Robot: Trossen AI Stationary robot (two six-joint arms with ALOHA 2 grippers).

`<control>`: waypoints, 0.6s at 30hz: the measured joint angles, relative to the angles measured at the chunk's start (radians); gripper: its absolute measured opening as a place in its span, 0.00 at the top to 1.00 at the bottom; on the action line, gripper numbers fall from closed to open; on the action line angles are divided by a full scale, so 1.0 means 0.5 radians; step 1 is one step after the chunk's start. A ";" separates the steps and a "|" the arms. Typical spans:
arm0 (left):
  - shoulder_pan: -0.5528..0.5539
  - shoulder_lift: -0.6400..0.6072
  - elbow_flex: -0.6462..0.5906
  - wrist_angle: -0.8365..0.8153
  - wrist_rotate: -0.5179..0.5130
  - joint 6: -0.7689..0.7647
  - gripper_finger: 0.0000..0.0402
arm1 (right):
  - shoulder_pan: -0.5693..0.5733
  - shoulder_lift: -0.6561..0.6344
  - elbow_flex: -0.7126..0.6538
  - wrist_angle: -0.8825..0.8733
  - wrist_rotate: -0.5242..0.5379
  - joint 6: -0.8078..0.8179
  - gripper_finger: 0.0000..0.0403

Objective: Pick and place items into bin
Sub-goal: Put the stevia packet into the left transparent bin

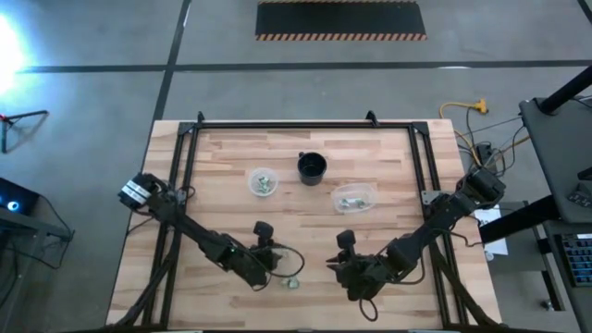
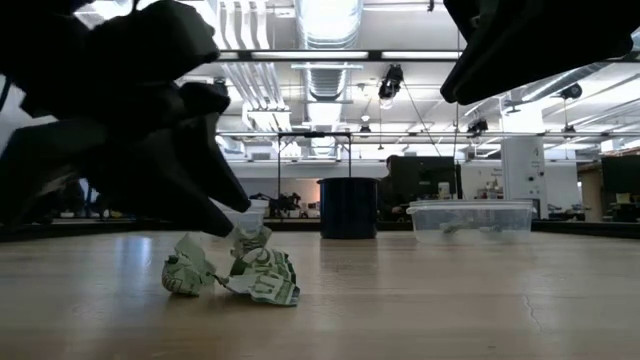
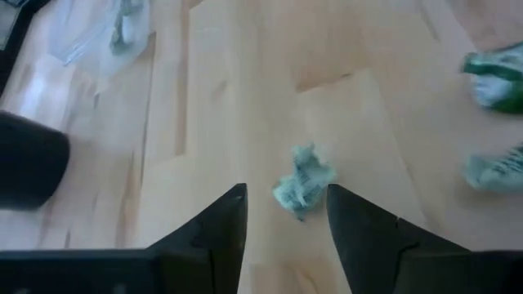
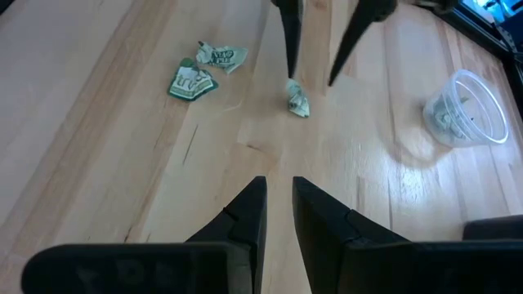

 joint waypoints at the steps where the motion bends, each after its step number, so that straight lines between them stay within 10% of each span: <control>1: 0.016 0.000 0.005 0.001 0.016 0.001 0.62 | 0.000 0.000 0.000 0.000 0.000 0.000 0.87; 18: 0.128 0.002 0.026 0.058 0.308 0.024 0.62 | -0.001 0.000 -0.002 0.001 0.000 0.000 0.87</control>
